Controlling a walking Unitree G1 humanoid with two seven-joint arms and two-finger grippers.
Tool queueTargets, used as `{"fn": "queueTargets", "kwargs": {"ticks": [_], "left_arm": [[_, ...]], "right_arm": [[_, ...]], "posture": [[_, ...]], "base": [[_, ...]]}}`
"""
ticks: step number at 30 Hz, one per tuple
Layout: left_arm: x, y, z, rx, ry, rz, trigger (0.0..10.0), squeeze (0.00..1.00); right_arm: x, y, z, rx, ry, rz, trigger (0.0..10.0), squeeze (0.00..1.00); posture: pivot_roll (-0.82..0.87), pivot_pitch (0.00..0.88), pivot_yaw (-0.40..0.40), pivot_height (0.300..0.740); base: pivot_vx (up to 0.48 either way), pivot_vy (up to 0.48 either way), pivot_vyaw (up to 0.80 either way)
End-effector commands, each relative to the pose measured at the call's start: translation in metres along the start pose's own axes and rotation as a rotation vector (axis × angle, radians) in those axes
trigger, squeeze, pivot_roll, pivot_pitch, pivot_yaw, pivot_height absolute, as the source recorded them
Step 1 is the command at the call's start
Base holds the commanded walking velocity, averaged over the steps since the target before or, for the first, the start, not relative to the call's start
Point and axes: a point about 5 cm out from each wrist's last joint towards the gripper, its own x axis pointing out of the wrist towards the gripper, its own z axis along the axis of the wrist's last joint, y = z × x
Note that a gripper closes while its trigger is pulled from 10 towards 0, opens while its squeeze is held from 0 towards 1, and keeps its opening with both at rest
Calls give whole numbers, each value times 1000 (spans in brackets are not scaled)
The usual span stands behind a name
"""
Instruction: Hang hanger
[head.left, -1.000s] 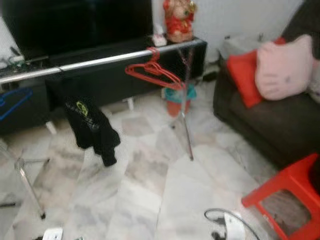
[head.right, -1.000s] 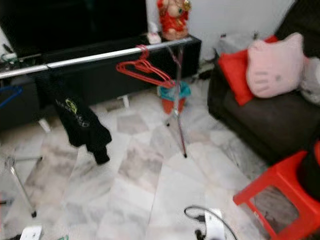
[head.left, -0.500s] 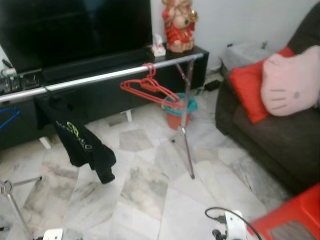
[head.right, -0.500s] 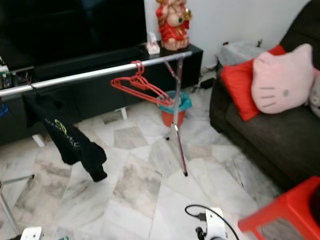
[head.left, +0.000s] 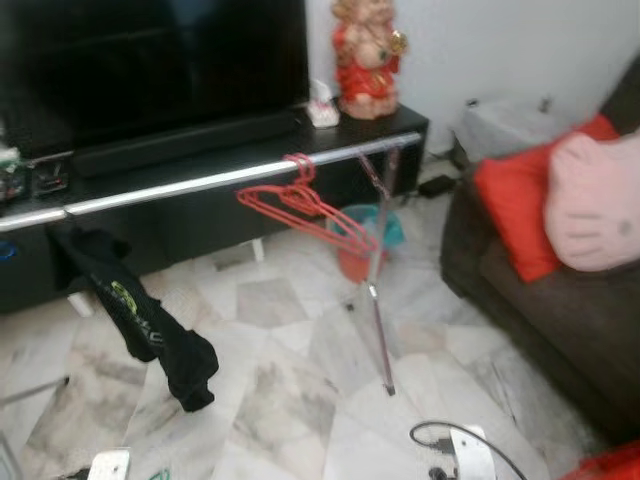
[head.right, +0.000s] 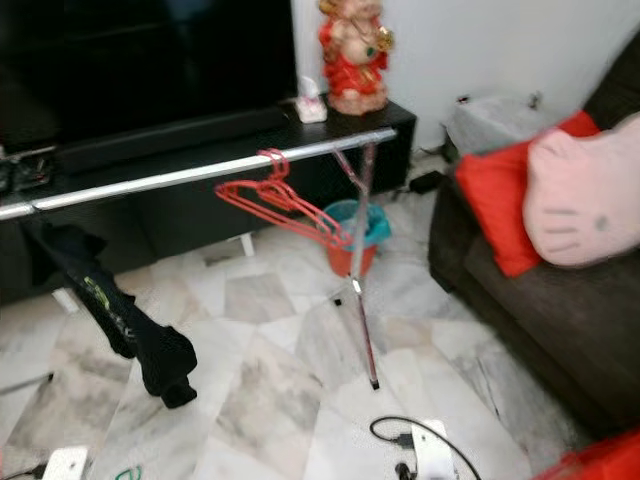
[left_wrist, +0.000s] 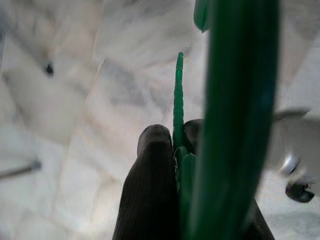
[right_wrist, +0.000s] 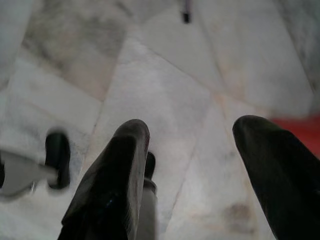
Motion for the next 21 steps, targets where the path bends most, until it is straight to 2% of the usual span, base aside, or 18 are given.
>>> {"fn": "queueTargets", "kwargs": {"ticks": [1,4,13,15,21], "left_arm": [[-2,7,-2,9,15,18,10000,0],[-2,7,-3,14,18,21,10000,0],[-2,7,-4,19,25,19,10000,0],[-2,7,-5,17,27,16,10000,0],[-2,7,-5,44,31,17,10000,0]], "right_arm": [[1,8,8,-20,-13,22,10000,0],[1,8,7,-20,-11,21,10000,0],[1,6,5,-53,9,20,10000,0],[1,7,3,-19,21,23,10000,0],[1,7,3,-32,23,23,10000,0]], "posture": [[77,0,17,740],[74,0,16,740],[77,0,10,740],[77,0,10,740],[77,0,10,740]], "base": [[379,0,800],[330,0,800],[0,0,780],[0,0,0],[0,0,0]]}}
